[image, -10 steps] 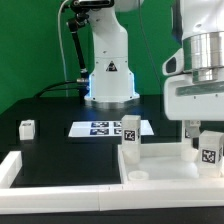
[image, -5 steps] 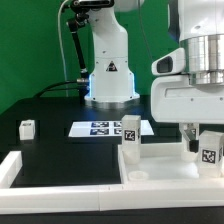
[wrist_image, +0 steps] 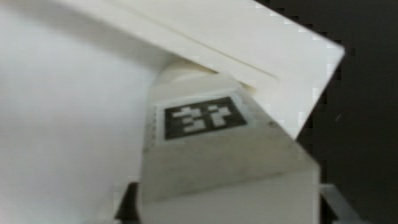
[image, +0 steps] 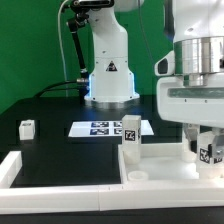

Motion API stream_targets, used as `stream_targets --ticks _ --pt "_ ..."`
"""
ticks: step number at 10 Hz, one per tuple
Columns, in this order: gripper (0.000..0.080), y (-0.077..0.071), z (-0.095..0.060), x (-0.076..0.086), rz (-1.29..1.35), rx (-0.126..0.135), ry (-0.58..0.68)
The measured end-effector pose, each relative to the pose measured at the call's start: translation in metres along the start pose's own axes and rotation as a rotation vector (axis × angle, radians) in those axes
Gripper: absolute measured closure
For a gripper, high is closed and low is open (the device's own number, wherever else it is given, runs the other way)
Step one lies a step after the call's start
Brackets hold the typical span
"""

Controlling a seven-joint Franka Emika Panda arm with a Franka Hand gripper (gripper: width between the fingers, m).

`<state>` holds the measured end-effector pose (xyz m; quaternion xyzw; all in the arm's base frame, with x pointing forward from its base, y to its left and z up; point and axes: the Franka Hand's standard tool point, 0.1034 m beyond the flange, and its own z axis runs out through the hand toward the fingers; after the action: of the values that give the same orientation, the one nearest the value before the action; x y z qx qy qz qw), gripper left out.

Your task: Assemble square table

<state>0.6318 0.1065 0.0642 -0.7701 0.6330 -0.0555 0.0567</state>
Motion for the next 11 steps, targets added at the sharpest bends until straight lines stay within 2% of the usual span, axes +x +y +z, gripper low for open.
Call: stream_targets --ticks 1,2,4,5,6,7,9,10,11 --pt "0.0495 0.002 0.0 0.001 0.161 -0.025 -0.02" --pt "0.0501 0.004 0.0 0.001 0.298 -0.035 -0.047" --pt "0.0501 0.008 0.001 -0.001 0.598 -0.023 -0.103" --pt "0.0501 0.008 0.001 -0.003 0.637 -0.011 -0.095" --pt "0.0501 0.012 0.003 -0.008 0.739 -0.021 -0.09" --pt "0.0503 0.012 0.004 -0.009 0.809 -0.02 -0.086" --pt "0.0503 0.012 0.004 -0.008 0.834 -0.022 -0.085" --pt "0.0451 0.012 0.005 -0.008 0.818 -0.022 -0.085" --pt "0.0315 0.012 0.005 -0.008 0.814 -0.022 -0.085"
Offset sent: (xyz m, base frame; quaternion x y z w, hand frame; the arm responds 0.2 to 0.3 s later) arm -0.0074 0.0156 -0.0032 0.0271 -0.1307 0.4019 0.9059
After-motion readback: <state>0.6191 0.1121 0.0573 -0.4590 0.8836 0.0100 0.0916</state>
